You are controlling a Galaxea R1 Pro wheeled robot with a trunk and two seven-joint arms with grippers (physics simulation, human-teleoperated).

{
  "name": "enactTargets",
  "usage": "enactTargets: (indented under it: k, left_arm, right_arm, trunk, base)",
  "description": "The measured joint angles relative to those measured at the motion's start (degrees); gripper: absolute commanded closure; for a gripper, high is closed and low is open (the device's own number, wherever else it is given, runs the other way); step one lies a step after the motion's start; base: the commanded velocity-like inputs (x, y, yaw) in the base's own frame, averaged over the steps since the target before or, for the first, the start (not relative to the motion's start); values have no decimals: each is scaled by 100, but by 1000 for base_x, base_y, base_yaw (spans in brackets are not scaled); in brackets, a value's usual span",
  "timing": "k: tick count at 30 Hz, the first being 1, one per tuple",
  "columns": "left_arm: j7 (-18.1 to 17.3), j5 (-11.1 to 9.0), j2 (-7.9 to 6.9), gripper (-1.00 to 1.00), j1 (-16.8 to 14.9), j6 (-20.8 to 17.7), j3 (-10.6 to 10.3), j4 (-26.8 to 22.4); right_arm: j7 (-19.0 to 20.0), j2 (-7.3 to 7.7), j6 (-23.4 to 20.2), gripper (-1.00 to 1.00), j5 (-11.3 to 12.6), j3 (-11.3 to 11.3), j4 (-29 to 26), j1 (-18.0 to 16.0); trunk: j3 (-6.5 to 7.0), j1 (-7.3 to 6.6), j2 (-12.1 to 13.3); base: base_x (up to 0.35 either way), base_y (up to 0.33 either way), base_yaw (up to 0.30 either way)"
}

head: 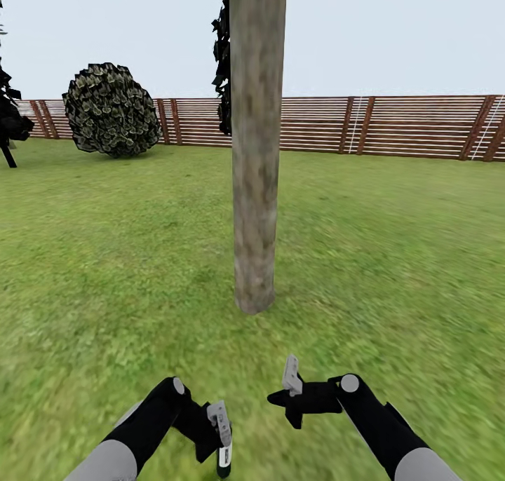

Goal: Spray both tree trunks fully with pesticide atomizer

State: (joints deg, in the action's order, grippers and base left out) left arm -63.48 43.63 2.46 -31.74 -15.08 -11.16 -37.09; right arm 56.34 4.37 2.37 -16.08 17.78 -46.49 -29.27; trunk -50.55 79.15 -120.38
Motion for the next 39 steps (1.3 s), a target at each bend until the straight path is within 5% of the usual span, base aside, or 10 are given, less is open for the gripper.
enactTargets:
  k: [14,39]
  left_arm:
    - [59,7,158,100,-34,-4,-61,2]
    - [284,-20,419,100,-105,93,-51,-85]
  right_arm:
    - [5,-199,0,100,0,7,9,0]
    - [9,-209,0,100,0,15,9,0]
  trunk:
    - [0,0,0]
    - [0,0,0]
  base:
    - [0,0,0]
    - [0,0,0]
